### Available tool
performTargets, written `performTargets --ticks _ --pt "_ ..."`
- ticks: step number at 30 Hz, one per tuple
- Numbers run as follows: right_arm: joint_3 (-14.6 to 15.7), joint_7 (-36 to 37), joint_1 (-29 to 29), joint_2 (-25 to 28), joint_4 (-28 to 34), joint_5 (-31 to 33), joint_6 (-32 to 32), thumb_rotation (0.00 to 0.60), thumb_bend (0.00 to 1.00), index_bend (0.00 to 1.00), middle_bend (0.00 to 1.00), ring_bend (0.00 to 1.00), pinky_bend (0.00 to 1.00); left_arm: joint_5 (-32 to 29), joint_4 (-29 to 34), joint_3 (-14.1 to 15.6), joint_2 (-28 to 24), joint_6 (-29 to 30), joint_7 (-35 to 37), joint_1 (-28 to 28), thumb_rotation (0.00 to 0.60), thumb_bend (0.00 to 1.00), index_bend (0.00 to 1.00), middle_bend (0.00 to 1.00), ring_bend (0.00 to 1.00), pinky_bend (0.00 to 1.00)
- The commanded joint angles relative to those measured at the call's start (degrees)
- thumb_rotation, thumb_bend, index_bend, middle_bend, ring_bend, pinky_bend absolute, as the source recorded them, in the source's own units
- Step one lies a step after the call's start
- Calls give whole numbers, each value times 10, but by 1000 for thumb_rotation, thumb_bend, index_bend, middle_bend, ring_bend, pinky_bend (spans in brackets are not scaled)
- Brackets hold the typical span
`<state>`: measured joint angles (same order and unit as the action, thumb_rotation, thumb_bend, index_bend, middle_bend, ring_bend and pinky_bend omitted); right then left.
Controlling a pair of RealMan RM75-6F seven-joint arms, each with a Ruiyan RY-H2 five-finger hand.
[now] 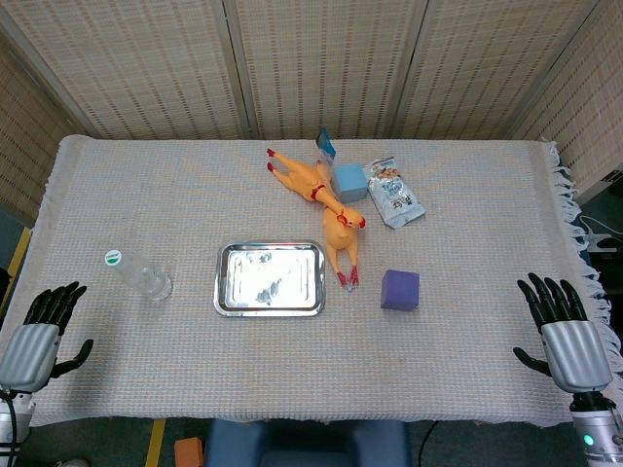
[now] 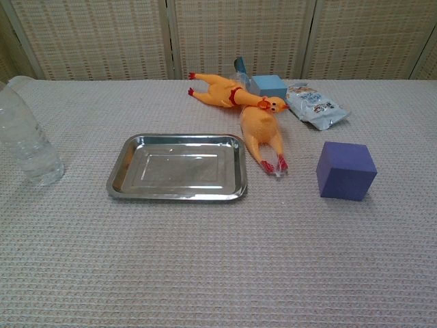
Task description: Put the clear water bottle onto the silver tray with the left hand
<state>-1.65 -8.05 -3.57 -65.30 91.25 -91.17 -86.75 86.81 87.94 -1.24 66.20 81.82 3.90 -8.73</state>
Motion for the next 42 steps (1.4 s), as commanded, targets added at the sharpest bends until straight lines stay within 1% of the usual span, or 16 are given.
performTargets --ticks 1,2,3,5,7,9,10,12,14,15,22,24,29,34,38,42 --pt "6 9 3 4 1 -16 -9 600 19 0 0 0 0 -4 -5 -1 3 -3 0 0 600 368 0 0 0 30" --pt "10 13 5 6 1 -27 -16 600 19 0 0 0 0 -9 -6 -1 4 -9 2 -1 600 369 0 0 0 33" --pt "15 10 8 6 0 -41 -25 600 19 0 0 0 0 -18 -6 -4 7 -19 21 -4 600 368 0 0 0 39" --pt "19 16 10 7 -1 -50 -30 600 19 0 0 0 0 -20 -10 -12 17 -20 67 -7 600 368 0 0 0 52" --pt "18 23 10 8 -3 -53 -35 600 20 0 0 0 0 -21 -28 -27 44 -6 145 -9 600 369 0 0 0 56" --pt "17 24 9 5 -8 -54 -38 600 20 0 0 0 0 -35 -48 -39 70 -11 215 -11 600 369 0 0 0 59" --pt "14 24 9 2 -12 -52 -40 600 20 0 0 0 0 -51 -57 -47 84 -25 265 -15 600 369 0 0 0 61" --pt "12 27 8 -2 -17 -53 -41 600 19 0 0 0 0 -77 -61 -59 91 -67 362 -25 600 369 0 0 0 62" --pt "11 32 7 -3 -20 -53 -42 600 20 0 0 0 0 -91 -66 -68 87 -104 422 -37 600 367 0 0 0 62" --pt "11 35 7 -3 -21 -55 -44 600 19 0 0 0 0 -98 -78 -76 91 -115 436 -44 600 366 0 0 0 62" --pt "15 49 11 0 -20 -69 -59 600 0 0 0 0 0 -136 -156 -110 146 -142 410 -77 600 363 0 0 0 45" --pt "15 51 14 1 -19 -71 -65 600 0 0 0 0 0 -142 -182 -116 166 -151 417 -85 600 362 0 0 0 41" --pt "20 58 13 6 -16 -71 -57 600 0 0 0 0 0 -123 -219 -114 195 -155 442 -98 600 359 0 0 0 34" --pt "25 60 8 14 -8 -67 -38 600 0 0 0 0 0 -112 -252 -119 228 -137 419 -111 600 359 0 0 0 29" --pt "25 58 7 16 -5 -65 -34 600 0 0 0 0 0 -111 -259 -120 240 -148 421 -121 600 359 0 0 0 28" --pt "24 57 7 15 -5 -63 -32 600 0 0 0 0 0 -103 -258 -114 243 -152 423 -126 600 359 0 0 0 28"
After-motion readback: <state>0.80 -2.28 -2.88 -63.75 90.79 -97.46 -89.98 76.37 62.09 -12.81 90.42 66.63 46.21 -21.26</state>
